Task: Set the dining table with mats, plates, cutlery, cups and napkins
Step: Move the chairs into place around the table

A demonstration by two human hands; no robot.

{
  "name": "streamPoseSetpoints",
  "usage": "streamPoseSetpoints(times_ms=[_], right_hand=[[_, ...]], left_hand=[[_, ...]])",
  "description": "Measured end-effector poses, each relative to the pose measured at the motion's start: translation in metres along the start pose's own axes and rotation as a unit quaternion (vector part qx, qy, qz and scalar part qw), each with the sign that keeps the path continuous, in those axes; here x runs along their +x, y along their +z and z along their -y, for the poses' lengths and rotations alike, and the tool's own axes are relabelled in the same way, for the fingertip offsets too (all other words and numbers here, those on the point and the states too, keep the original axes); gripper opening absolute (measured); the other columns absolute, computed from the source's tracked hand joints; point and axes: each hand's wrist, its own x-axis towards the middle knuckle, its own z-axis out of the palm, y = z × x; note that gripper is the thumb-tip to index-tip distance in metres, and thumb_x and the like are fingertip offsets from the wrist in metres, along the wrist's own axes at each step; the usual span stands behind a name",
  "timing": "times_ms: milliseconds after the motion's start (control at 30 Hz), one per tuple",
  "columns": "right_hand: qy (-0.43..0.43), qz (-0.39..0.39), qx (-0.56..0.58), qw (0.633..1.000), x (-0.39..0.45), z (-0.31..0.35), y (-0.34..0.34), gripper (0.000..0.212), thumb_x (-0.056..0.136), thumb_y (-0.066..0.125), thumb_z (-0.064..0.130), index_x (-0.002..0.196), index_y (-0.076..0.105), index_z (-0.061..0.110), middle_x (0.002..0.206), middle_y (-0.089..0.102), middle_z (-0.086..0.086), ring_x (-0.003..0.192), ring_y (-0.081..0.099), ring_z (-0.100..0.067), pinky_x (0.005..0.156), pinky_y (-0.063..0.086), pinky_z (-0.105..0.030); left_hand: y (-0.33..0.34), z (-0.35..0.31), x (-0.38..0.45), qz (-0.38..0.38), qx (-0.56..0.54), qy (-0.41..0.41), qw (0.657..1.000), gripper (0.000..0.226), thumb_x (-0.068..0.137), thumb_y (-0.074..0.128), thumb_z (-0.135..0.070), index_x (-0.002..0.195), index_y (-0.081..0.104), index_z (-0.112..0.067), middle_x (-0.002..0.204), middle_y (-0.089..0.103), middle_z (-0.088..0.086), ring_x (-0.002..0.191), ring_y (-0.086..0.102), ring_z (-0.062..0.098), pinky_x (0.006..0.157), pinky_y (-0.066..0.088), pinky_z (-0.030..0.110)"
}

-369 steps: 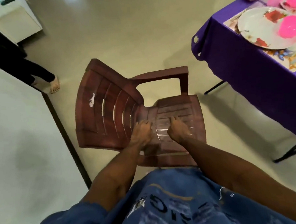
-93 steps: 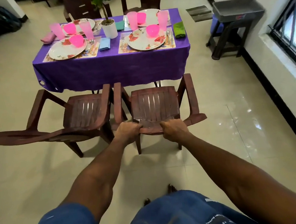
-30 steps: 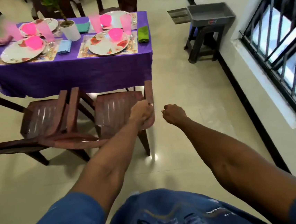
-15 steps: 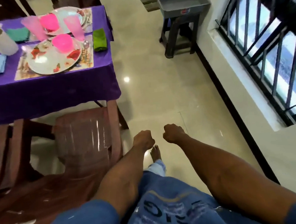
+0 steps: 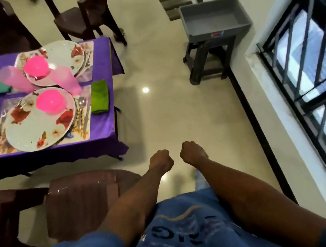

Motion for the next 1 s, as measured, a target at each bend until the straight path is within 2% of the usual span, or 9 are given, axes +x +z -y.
streamPoseSetpoints(times_ms=[167,333,467,567,700,833,1000], right_hand=[[-0.085,0.041,-0.061,0.994,0.135,-0.004,-0.096,0.024,0.091,0.048,0.017,0.108,0.061,0.008,0.118,0.062,-0.015,0.105,0.061,-0.034,0.081,0.047,-0.033],[-0.108,0.008,-0.086,0.99,0.25,0.003,-0.224,0.028,0.092,0.048,0.019,0.116,0.058,0.008,0.122,0.06,-0.013,0.109,0.06,-0.033,0.083,0.046,-0.033],[-0.139,0.023,-0.099,0.985,0.326,0.025,-0.271,0.026,0.091,0.047,0.018,0.113,0.058,0.008,0.121,0.06,-0.014,0.108,0.059,-0.034,0.085,0.046,-0.034],[-0.165,0.049,-0.106,0.979,0.378,0.047,-0.285,0.026,0.092,0.046,0.019,0.111,0.058,0.006,0.121,0.06,-0.016,0.109,0.059,-0.035,0.086,0.046,-0.034],[-0.188,0.088,-0.123,0.97,0.463,0.082,-0.311,0.031,0.095,0.045,0.023,0.115,0.058,0.004,0.124,0.059,-0.016,0.112,0.057,-0.035,0.091,0.045,-0.035],[-0.176,0.059,-0.111,0.976,0.573,0.142,-0.367,0.024,0.09,0.046,0.013,0.108,0.057,0.003,0.119,0.06,-0.017,0.106,0.059,-0.036,0.082,0.045,-0.032],[-0.19,0.013,-0.05,0.98,0.677,0.242,-0.438,0.014,0.087,0.047,0.012,0.094,0.057,0.005,0.105,0.064,-0.015,0.095,0.062,-0.035,0.074,0.045,-0.032]], left_hand=[[-0.075,-0.038,0.119,-0.024,-0.023,-0.063,0.997,0.031,0.088,0.045,-0.013,0.114,0.061,-0.007,0.119,0.062,0.015,0.107,0.061,0.034,0.083,0.048,0.034],[-0.174,-0.099,0.215,-0.094,-0.122,-0.116,0.981,0.028,0.089,0.046,-0.02,0.108,0.063,-0.008,0.116,0.064,0.016,0.106,0.061,0.036,0.085,0.049,0.035],[-0.225,-0.121,0.283,-0.109,-0.176,-0.146,0.967,0.027,0.09,0.048,-0.02,0.108,0.063,-0.007,0.117,0.064,0.016,0.106,0.06,0.036,0.084,0.049,0.035],[-0.255,-0.12,0.336,-0.086,-0.221,-0.186,0.953,0.03,0.094,0.046,-0.017,0.117,0.062,-0.004,0.122,0.062,0.016,0.112,0.059,0.036,0.081,0.045,0.032],[-0.306,-0.099,0.417,-0.09,-0.172,-0.179,0.964,0.033,0.094,0.047,-0.025,0.114,0.063,-0.005,0.121,0.062,0.017,0.112,0.059,0.035,0.088,0.047,0.036],[-0.385,-0.054,0.513,-0.088,-0.156,-0.188,0.966,0.027,0.088,0.048,-0.019,0.108,0.061,-0.006,0.118,0.061,0.017,0.106,0.059,0.037,0.082,0.046,0.035],[-0.495,-0.022,0.612,-0.133,-0.181,-0.205,0.952,0.026,0.086,0.044,-0.015,0.104,0.06,-0.006,0.112,0.063,0.017,0.1,0.06,0.037,0.075,0.044,0.035]])
